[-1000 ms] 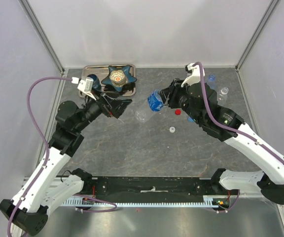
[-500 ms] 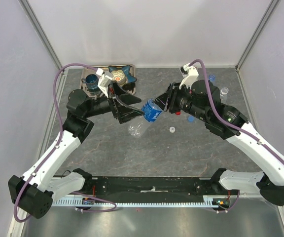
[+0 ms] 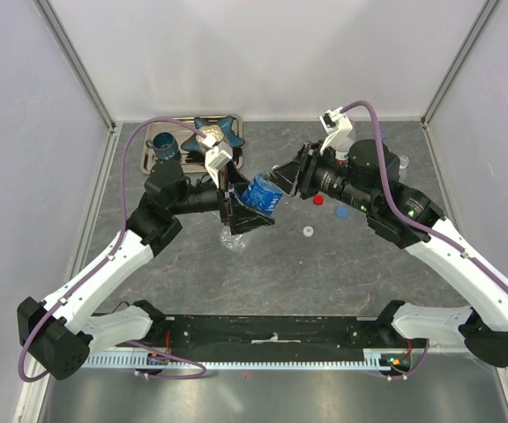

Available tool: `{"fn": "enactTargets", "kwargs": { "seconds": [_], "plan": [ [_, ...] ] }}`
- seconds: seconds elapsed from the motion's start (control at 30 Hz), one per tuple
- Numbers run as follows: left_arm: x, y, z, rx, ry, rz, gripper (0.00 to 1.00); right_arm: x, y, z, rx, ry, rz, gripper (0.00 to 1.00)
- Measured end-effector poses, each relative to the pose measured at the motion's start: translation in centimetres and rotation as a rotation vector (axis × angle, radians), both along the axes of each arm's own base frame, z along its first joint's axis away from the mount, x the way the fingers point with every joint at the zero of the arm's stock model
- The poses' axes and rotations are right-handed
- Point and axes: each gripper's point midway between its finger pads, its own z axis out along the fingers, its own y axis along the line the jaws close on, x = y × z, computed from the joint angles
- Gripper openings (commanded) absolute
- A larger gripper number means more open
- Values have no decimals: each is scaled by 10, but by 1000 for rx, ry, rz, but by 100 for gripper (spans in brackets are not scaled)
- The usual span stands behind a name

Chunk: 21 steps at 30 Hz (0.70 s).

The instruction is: Unscrew the bottle caps

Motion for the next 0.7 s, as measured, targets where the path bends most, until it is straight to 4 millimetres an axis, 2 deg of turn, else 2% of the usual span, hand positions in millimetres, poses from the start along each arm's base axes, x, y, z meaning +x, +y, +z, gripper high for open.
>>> {"fn": "enactTargets", "kwargs": {
  "seconds": [0.17, 0.2, 0.37, 0.57, 0.6, 0.63, 0.7],
  "plan": [
    [4, -1, -6, 17, -2, 19, 97, -1, 3, 10, 34, -19, 16, 0],
    [4, -1, -6, 17, -4, 20, 91, -2, 4, 10, 38, -20, 19, 0],
    [5, -1, -5, 14, -16, 20, 74, -2, 4, 13, 51, -27, 21, 0],
    [4, -1, -3, 11, -26, 13, 59, -3, 2, 10, 55, -30, 19, 0],
    [3, -2, -4, 11, -26, 10, 59, -4, 2, 10, 56, -32, 19, 3],
    [3, -2, -4, 11, -26, 7, 59, -4, 1, 10, 57, -32, 19, 21],
    [2, -2, -4, 10, -27, 4, 57, -5, 1, 10, 57, -34, 19, 37]
  ]
}}
